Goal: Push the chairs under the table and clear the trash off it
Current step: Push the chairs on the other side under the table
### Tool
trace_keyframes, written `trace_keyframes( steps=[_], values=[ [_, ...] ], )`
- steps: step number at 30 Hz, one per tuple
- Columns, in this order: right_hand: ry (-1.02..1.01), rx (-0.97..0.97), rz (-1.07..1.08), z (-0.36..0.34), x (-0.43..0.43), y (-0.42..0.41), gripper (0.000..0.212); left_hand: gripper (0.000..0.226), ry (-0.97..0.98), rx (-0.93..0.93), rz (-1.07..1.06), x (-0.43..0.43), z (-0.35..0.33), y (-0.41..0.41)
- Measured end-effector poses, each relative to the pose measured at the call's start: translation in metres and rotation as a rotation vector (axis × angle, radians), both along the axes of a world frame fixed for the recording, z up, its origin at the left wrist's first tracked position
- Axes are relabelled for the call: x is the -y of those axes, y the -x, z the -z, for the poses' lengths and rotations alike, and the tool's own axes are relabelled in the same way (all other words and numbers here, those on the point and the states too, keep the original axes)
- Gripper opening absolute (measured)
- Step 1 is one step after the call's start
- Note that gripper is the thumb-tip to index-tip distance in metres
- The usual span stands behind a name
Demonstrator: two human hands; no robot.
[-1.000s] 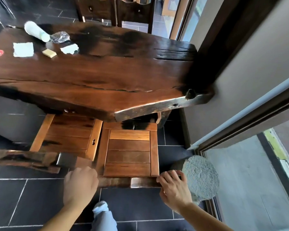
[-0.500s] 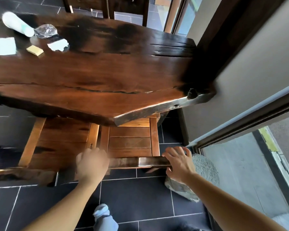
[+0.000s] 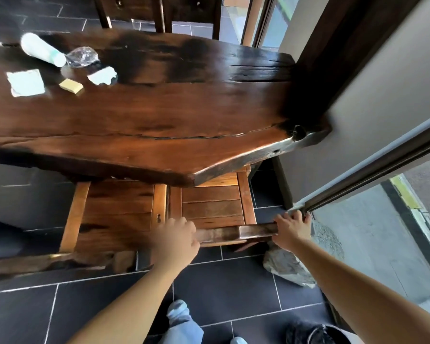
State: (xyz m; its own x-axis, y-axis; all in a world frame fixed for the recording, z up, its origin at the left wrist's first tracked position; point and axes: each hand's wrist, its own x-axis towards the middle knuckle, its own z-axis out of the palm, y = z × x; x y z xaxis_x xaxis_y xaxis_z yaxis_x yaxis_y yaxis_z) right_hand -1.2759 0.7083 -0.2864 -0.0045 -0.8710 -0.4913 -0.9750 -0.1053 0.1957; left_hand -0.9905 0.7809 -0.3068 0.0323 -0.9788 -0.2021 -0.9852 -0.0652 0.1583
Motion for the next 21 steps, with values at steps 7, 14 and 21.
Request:
trace_keyframes(
  steps=[7,14,21],
  values=[
    [-0.091,-0.068,0.000,-0.021,-0.005,-0.010,0.049,0.069,-0.164,0.270,0.354,0.004,-0.014,-0.013],
    [-0.176,-0.193,-0.164,-0.022,0.007,-0.004,0.062,0.069,-0.345,0.465,0.312,0.014,-0.019,0.001],
    [-0.160,-0.224,-0.365,-0.012,0.012,0.018,0.075,0.052,-0.417,0.487,0.252,0.023,-0.019,0.011]
  ],
)
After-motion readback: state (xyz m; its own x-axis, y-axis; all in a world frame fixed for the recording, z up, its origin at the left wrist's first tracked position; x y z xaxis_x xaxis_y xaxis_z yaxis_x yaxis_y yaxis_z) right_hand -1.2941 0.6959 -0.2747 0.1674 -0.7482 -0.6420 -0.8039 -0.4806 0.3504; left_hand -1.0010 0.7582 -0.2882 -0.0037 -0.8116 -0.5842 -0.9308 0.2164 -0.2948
